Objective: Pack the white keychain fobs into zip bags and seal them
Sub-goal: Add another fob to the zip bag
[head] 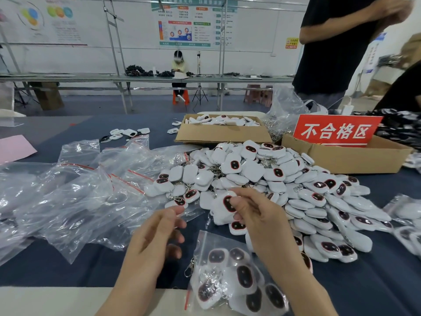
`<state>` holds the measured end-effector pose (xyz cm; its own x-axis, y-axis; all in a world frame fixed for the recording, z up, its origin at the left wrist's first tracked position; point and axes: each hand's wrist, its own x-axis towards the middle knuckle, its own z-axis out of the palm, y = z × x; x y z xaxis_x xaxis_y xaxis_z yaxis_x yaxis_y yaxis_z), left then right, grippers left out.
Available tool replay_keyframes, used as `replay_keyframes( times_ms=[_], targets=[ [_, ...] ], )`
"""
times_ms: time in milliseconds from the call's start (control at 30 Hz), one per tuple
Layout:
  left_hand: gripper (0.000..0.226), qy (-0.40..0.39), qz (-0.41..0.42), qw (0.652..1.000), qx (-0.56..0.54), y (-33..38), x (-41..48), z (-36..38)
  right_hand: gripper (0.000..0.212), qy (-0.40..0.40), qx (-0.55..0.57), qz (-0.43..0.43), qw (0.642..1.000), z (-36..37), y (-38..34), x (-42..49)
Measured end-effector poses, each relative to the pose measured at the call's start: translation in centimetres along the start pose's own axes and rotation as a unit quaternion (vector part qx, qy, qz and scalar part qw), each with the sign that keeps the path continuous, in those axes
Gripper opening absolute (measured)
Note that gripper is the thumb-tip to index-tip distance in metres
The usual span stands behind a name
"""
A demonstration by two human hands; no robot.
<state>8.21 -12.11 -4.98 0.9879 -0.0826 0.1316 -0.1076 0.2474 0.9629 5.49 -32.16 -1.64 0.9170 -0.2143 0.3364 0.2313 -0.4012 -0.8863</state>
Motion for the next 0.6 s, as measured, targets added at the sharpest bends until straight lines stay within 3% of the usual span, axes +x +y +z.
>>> replay_keyframes(
  times_ms=[133, 367, 600],
  targets=[
    [0.030, -0.095, 0.075, 0.987, 0.104, 0.0, -0.9, 0.3, 0.018, -0.076, 0.048, -0.045, 0.995, 1.4, -1.0, -0.4],
    [0.027, -0.094, 0.081, 0.984, 0.126, 0.2, -1.4, 1.1, 0.031, -0.083, -0.004, -0.097, 0.992, 2.3, -1.3, -0.5],
    [0.011, -0.050, 0.102, 0.988, 0.105, 0.6, -1.5, 1.1, 0.020, -0.145, 0.062, -0.027, 0.987, 3.1, -1.1, -0.6]
  ],
)
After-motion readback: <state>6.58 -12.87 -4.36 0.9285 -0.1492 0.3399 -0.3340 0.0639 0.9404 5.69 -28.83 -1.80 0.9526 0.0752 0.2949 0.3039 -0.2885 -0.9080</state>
